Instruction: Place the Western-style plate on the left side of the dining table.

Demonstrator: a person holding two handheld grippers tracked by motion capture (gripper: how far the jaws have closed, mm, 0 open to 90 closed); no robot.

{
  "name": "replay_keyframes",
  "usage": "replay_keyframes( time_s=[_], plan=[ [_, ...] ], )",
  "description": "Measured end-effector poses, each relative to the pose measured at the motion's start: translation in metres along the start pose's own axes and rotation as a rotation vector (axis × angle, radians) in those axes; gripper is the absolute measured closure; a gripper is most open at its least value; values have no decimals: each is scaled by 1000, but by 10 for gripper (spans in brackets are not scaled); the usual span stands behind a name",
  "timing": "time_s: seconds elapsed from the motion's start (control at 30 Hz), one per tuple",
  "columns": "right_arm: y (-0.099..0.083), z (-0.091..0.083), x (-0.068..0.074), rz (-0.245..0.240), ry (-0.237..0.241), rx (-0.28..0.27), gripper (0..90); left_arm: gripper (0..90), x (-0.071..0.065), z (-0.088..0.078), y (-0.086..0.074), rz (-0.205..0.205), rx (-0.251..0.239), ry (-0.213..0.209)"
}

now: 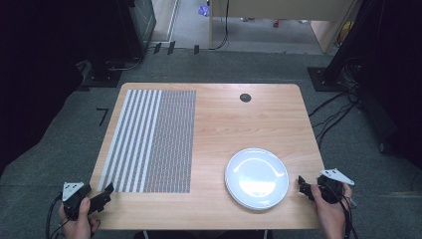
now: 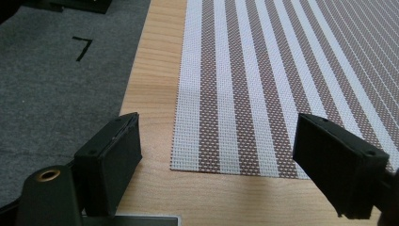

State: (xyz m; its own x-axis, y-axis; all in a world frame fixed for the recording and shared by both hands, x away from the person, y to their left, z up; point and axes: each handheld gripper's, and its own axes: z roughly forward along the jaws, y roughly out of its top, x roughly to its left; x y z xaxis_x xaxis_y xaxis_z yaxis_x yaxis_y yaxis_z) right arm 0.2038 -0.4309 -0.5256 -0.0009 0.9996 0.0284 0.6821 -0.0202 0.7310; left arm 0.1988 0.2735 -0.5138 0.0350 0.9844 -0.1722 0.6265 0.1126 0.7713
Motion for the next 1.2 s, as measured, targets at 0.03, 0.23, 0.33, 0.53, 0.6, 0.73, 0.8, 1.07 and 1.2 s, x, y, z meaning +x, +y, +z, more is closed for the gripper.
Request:
replay_keyframes(
  time_s=[0.03, 0.23, 0.33, 0.53, 0.6, 0.73, 0.8, 1.07, 1.2],
  plan=[
    [0, 0, 0, 0, 0, 1, 118, 163, 0, 0, 0, -1, -3, 3],
    [0, 0, 0, 1, 0, 2, 117, 163, -3, -5, 4, -2, -24, 3],
    [0, 0, 0, 1, 0, 2, 117, 163, -6, -8, 9, -5, -43, -3],
    [0, 0, 0, 1, -1, 2, 117, 163, -14, -11, 20, -19, -65, -31],
    [0, 0, 0, 1, -1, 3, 117, 163, -16, -12, 21, -14, -65, -35],
    [0, 0, 0, 1, 0, 2, 117, 163, -25, -13, 26, -7, -65, -62],
    [0, 0, 0, 1, 0, 2, 117, 163, -30, -13, 29, 0, -62, -73],
    [0, 0, 0, 1, 0, 2, 116, 163, -50, -10, 40, 14, -66, -117],
    [0, 0, 0, 1, 0, 3, 116, 163, -63, -6, 46, 28, -68, -141]
  ],
)
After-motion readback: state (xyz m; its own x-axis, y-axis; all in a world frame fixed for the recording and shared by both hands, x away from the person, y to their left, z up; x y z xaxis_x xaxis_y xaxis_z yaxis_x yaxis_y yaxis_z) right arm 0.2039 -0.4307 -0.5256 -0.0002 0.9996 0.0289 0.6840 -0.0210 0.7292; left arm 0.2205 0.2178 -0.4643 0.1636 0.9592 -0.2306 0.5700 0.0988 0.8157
